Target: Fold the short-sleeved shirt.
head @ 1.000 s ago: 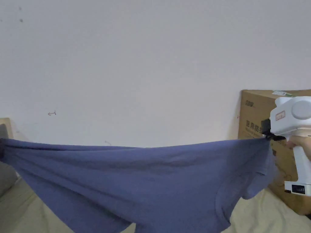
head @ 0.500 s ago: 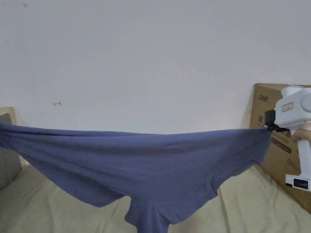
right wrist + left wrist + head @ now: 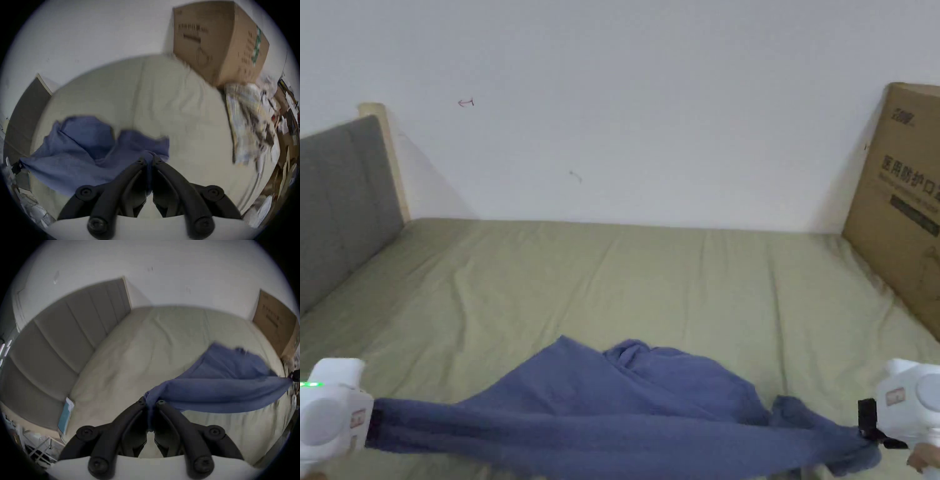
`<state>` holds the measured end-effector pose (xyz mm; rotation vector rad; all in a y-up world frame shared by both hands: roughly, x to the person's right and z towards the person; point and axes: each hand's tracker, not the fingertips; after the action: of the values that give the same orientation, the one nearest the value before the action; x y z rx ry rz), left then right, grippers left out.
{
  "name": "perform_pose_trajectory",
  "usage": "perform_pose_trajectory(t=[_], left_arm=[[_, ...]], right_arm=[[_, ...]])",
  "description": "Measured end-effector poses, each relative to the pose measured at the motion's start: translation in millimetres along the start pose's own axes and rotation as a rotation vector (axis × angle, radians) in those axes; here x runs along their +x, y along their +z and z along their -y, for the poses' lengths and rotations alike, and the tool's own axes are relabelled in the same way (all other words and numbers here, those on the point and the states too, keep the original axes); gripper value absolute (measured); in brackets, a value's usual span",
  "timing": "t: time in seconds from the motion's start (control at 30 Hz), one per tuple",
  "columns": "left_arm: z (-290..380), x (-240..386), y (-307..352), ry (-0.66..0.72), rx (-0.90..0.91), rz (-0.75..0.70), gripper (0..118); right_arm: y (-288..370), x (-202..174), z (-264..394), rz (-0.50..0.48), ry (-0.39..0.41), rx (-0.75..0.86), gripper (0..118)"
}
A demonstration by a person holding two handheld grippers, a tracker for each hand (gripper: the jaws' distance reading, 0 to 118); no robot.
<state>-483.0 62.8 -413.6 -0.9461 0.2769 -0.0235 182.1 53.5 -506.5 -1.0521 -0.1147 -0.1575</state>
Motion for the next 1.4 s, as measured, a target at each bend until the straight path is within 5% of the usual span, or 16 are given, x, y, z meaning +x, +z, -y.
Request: perform_pose_trajectory(t=[0.27, 0.4, 0.47, 0.5, 0.57, 0.6, 0.83, 0.93, 1.0, 1.03, 1.07, 1.4], left_arm=[[75, -6, -17, -0.019, -0.137, 0.002, 5], [74, -1, -15, -0.039, -0.140, -0.009, 5], [70, 4, -14, -0.075, -0.158, -0.020, 11], [69, 5, -13, -0.083, -0.161, -0.026, 28], [67, 9, -7, -0.082, -0.161, -0.038, 101], [67, 9, -3, -0.075, -0.155, -0.027, 113], [48, 38, 52, -0.053, 0.007, 0.090, 103], [51, 65, 71, -0.058, 0.054, 0.186, 61], [59, 86, 72, -0.049, 0.054, 0.224, 53], [66, 98, 70, -0.046, 0.048, 0.245, 16], [73, 109, 69, -0.052, 0.046, 0.245, 0], [101, 171, 61, -0.146, -0.009, 0.330, 0]], right_arm=[[-35, 27, 64, -0.005, -0.021, -0.100, 6], [-10, 11, 73, 0.001, -0.038, -0.081, 6], [-8, 9, 74, 0.006, -0.035, -0.081, 16], [-13, 12, 70, 0.008, -0.033, -0.084, 28], [-8, 14, 71, 0.023, -0.028, -0.081, 66], [-4, 16, 73, 0.029, -0.030, -0.077, 63], [42, 29, 74, -0.032, -0.038, 0.067, 62], [54, 26, 84, -0.059, 0.009, 0.113, 40], [59, 21, 96, -0.050, 0.025, 0.130, 32], [59, 18, 105, -0.041, 0.023, 0.126, 1], [57, 17, 110, -0.046, 0.034, 0.114, 1], [38, 20, 140, -0.074, -0.034, 0.120, 3]])
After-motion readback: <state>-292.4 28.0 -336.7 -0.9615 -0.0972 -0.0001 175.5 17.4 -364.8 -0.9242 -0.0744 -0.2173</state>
